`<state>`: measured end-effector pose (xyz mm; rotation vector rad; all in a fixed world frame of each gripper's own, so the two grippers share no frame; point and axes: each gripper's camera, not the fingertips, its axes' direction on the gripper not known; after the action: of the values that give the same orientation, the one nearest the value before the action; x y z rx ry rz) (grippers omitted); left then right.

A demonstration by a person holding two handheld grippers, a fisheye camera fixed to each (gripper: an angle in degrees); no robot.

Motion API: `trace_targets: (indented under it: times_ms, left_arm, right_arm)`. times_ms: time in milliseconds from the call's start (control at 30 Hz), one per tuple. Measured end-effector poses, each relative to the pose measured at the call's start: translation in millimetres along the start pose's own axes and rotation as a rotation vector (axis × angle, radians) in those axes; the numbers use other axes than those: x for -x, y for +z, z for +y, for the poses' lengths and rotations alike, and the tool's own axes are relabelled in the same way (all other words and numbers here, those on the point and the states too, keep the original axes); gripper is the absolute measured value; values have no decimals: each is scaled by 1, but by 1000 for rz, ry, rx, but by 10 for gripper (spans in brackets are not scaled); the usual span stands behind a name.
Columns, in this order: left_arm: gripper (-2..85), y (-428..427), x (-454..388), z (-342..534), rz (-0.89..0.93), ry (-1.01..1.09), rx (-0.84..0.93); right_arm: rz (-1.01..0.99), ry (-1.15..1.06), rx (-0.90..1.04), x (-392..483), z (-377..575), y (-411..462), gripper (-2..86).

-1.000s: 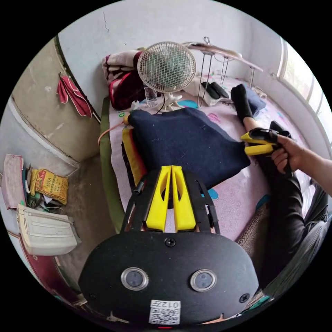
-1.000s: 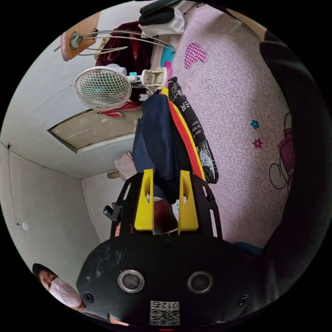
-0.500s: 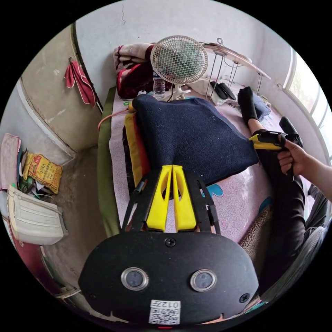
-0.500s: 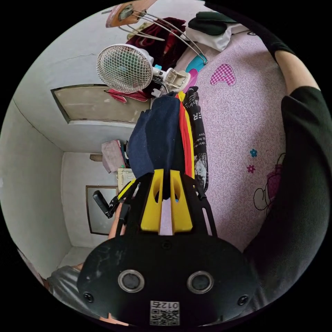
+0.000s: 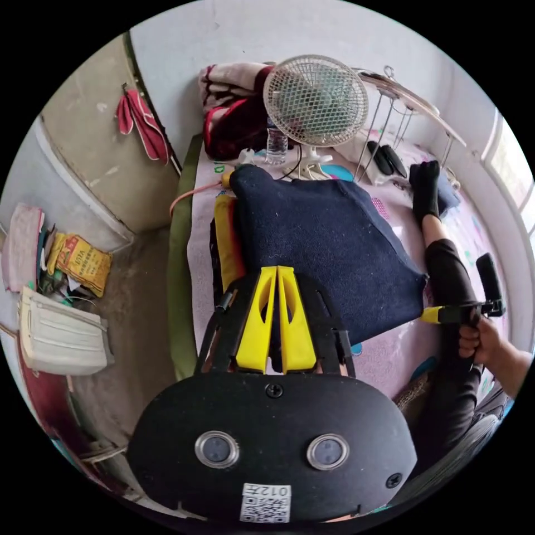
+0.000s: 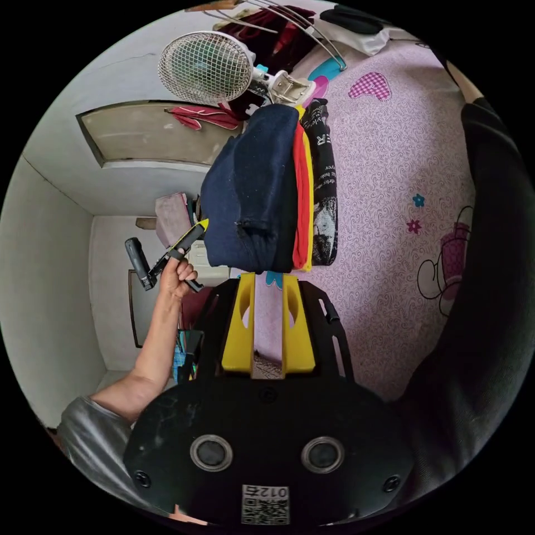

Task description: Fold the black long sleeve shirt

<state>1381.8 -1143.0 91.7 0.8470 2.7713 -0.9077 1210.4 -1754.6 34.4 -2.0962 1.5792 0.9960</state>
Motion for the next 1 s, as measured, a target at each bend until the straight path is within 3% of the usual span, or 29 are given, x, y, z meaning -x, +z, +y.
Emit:
trace_targets:
  times_ms: [133, 267, 367, 533, 667, 867, 1000]
  left_arm:
    - [0, 16, 3, 12, 24, -43, -46]
    - [0, 20, -15, 20, -54, -47, -108]
    - [1, 3, -45, 27, -38, -107, -251]
    - [4, -12, -157, 24, 266, -10, -437]
    - [5, -6, -257, 14, 499, 163, -431]
    - [6, 11, -451, 24, 870, 546, -323]
    - [7, 20, -590, 77, 1118, 829, -157]
  right_arm:
    - [17, -97, -34, 1, -77, -94, 19]
    - [-7, -171, -167, -8, -145, -248, 3]
    - [13, -217, -285, -18, -183, -374, -5]
    - [120, -259, -454, -47, -230, -573, -8]
    - [199, -220, -630, -87, -246, -737, -8]
    - [326, -46, -889, -155, -235, -933, -8]
    - [428, 94, -1072, -189, -217, -1053, -8]
